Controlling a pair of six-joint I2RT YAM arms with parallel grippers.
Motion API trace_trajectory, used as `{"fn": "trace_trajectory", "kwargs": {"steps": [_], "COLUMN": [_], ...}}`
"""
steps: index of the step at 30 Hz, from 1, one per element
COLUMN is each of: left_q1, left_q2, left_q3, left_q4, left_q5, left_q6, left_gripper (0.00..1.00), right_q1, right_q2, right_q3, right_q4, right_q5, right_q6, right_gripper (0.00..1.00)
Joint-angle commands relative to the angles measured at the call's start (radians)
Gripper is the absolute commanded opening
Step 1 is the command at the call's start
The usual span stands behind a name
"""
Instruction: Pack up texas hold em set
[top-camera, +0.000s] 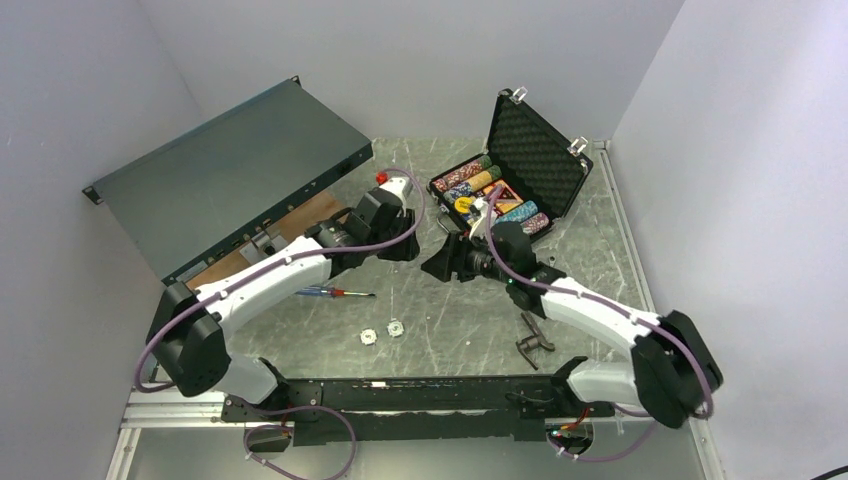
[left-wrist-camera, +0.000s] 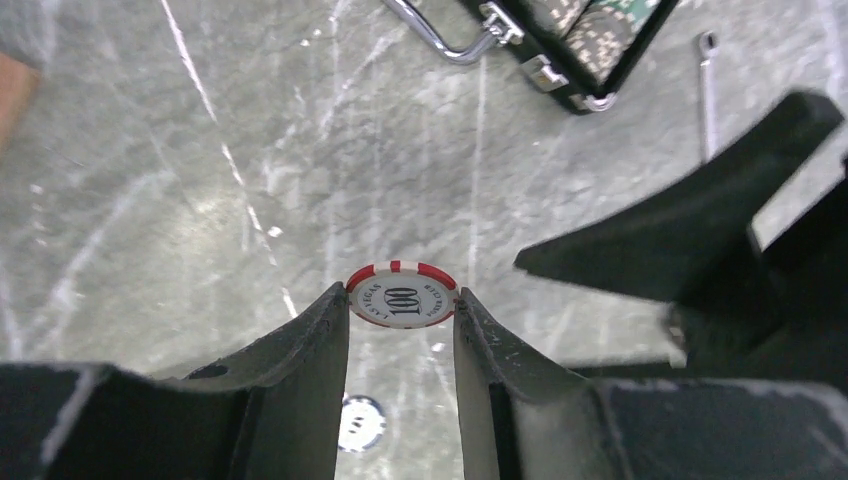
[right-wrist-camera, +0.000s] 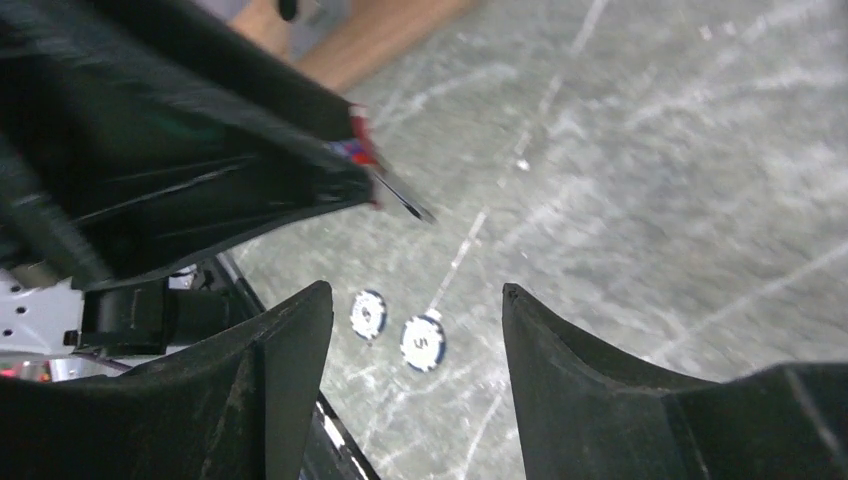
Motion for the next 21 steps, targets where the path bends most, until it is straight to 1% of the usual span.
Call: {"fn": "trace_trajectory", "kwargs": {"steps": [1,2,4,9,14,18,21], "left_q1": [0.029,0.037,0.049,0.055,0.082,0.096,0.106], "left_q2": [-0.054,-0.064,-0.087,-0.129,-0.136,-0.133,-0.133], "left_q3": [0.023,0.012,-0.016,-0.041,-0.044,-0.055,-0.072], "left_q4": [-0.020,0.007,0.062,0.091,0.090,0.097,0.132], "left_q5": [0.150,0.184,0.237,0.240,0.274,0.297,0.316], "left_q6": [-0.201,-0.226,-0.268,-0.320,-0.384,-0.438,-0.454], "left_gripper": [0.00,0.00,0.00,0.00,0.00,0.00,0.00], "right_q1": [0.079,0.094,0.136,0.184,0.211,0.232,0.237], "right_q2": [-0.122,-0.131,-0.149,-0.175,-0.187,-0.186,-0.182], "right_q3": [-0.058,-0.064,-0.065,-0.081,-0.111,-0.117,-0.124], "right_q4": [0.219,0.234,0.244,0.271,0.329,0.353,0.371], "right_q5": [0.206,0.223,0.308,0.416,0.436,0.463,0.474], "right_q6": [-0.049,-0.059,-0.087,-0.109,-0.111,-0.126,-0.122], "right_gripper": [0.65,0.65,0.65,0.65,0.63,0.57,0.53]}}
